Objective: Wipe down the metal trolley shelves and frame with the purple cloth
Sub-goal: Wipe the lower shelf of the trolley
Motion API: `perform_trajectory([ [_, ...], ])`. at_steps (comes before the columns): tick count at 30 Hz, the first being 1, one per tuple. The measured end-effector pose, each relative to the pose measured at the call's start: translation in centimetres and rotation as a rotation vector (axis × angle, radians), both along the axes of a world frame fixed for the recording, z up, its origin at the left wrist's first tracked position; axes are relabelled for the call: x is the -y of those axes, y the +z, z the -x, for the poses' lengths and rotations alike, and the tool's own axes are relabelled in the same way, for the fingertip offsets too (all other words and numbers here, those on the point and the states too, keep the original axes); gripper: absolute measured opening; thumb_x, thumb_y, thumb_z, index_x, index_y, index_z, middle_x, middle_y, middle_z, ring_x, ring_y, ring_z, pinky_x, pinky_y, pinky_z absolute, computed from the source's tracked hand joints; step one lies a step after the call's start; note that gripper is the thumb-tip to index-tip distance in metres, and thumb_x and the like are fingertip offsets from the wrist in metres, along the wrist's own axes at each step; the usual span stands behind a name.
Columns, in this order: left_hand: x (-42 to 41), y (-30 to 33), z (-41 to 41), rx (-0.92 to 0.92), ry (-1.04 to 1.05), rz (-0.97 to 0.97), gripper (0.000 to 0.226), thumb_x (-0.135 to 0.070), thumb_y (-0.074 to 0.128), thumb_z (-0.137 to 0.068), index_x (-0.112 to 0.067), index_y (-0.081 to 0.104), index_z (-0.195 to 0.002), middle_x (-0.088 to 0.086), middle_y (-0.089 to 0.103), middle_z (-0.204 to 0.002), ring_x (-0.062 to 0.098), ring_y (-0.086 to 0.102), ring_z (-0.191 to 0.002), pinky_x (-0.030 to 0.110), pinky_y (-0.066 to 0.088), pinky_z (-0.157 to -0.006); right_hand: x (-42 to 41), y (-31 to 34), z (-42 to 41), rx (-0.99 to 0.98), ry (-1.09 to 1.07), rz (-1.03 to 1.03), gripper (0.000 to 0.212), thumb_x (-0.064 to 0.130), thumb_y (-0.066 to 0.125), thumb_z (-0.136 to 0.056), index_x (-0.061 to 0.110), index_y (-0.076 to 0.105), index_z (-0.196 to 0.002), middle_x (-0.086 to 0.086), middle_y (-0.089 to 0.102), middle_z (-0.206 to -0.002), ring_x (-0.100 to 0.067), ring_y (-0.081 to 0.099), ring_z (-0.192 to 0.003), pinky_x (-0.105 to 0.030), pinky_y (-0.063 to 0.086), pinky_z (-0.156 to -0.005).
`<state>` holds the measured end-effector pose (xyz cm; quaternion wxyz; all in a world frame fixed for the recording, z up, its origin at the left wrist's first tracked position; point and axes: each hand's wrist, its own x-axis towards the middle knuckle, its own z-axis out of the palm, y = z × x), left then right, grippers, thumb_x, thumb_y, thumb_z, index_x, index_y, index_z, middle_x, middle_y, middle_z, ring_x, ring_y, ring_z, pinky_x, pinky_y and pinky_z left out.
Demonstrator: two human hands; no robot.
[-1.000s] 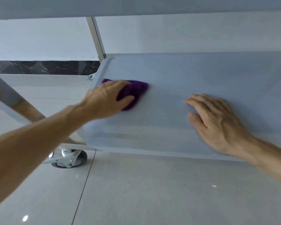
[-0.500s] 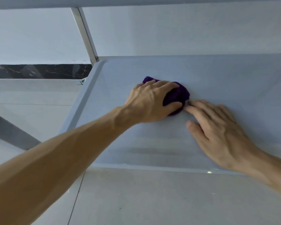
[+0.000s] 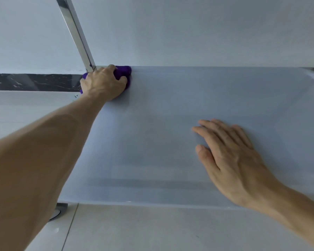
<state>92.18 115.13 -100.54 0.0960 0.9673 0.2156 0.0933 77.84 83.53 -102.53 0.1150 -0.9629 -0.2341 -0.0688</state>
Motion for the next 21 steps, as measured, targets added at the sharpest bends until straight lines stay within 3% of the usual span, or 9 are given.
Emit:
perform_trajectory([
  [5, 4.0, 0.1, 4.1, 0.029, -0.263, 0.007, 0.041, -0.053, 0.049, -0.090, -0.039, 0.053, -0.127, -0.001, 0.059, -0.134, 0.033, 0.054, -0.118, 0.036, 0.035, -0.078, 0.1, 0.2, 0.0, -0.027, 0.014, -0.017, 0.058, 0.042, 0.022, -0.095, 0.018, 0.051, -0.138, 0.001, 0.045, -0.150, -0.022, 0.036, -0.143, -0.051, 0.027, -0.115],
  [8, 6.7, 0.0, 7.7, 0.060, -0.449, 0.004, 0.040, -0.055, 0.052, -0.089, -0.040, 0.055, -0.125, -0.009, 0.058, -0.135, 0.026, 0.054, -0.120, 0.034, 0.033, -0.079, 0.3, 0.2, -0.5, -0.057, 0.022, -0.131, 0.039, 0.027, 0.041, -0.099, 0.015, 0.057, -0.132, 0.000, 0.051, -0.145, -0.022, 0.040, -0.140, -0.049, 0.028, -0.115],
  [10, 8.0, 0.2, 10.5, 0.048, -0.562, -0.001, 0.044, -0.056, 0.051, -0.089, -0.039, 0.053, -0.130, -0.014, 0.055, -0.140, 0.021, 0.051, -0.126, 0.032, 0.036, -0.086, 0.7, 0.4, -1.1, -0.129, -0.035, -0.343, 0.030, 0.010, 0.051, -0.098, 0.015, 0.063, -0.125, -0.002, 0.060, -0.135, -0.022, 0.049, -0.132, -0.037, 0.032, -0.113],
  [12, 9.1, 0.6, 13.5, 0.024, -0.649, 0.020, 0.049, -0.057, 0.052, -0.088, -0.039, 0.051, -0.134, -0.015, 0.050, -0.145, 0.020, 0.046, -0.133, 0.033, 0.038, -0.101, 1.3, 1.1, -1.4, -0.244, -0.118, -0.518, 0.031, 0.006, 0.050, -0.097, 0.020, 0.066, -0.120, 0.001, 0.065, -0.126, -0.016, 0.055, -0.123, -0.021, 0.036, -0.101],
  [14, 10.5, 1.0, 16.7, -0.036, -0.701, 0.058, 0.057, -0.064, 0.049, -0.087, -0.040, 0.046, -0.139, -0.017, 0.040, -0.153, 0.019, 0.034, -0.142, 0.035, 0.029, -0.115, 1.6, 1.5, -1.6, -0.309, -0.130, -0.578, 0.030, 0.007, 0.049, -0.098, 0.023, 0.067, -0.115, 0.007, 0.067, -0.121, -0.007, 0.057, -0.116, -0.008, 0.037, -0.089],
  [16, 11.9, 1.4, 19.7, -0.082, -0.756, 0.083, 0.067, -0.070, 0.041, -0.082, -0.041, 0.041, -0.142, -0.018, 0.034, -0.155, 0.014, 0.028, -0.144, 0.033, 0.022, -0.118, 1.7, 2.1, -1.6, -0.358, -0.144, -0.615, 0.027, 0.009, 0.050, -0.098, 0.024, 0.068, -0.112, 0.012, 0.066, -0.115, 0.001, 0.056, -0.109, 0.004, 0.033, -0.079],
  [18, 12.6, 2.1, 21.6, -0.098, -0.784, 0.308, 0.064, -0.069, 0.043, -0.083, -0.041, 0.042, -0.140, -0.021, 0.043, -0.147, 0.003, 0.037, -0.134, 0.022, 0.030, -0.112, 1.7, 2.8, -1.5, -0.413, -0.161, -0.644, 0.024, 0.014, 0.050, -0.098, 0.024, 0.067, -0.112, 0.013, 0.064, -0.114, 0.000, 0.055, -0.110, 0.004, 0.035, -0.081],
  [21, 11.7, 3.6, 21.8, -0.016, -0.605, 0.752, 0.037, -0.055, 0.053, -0.094, -0.041, 0.054, -0.128, -0.021, 0.059, -0.121, -0.007, 0.055, -0.110, 0.008, 0.045, -0.089, 1.0, 3.5, -0.7, -0.383, -0.141, -0.599, 0.021, 0.027, 0.051, -0.099, 0.025, 0.064, -0.115, 0.013, 0.063, -0.124, -0.003, 0.054, -0.117, -0.014, 0.038, -0.093],
])
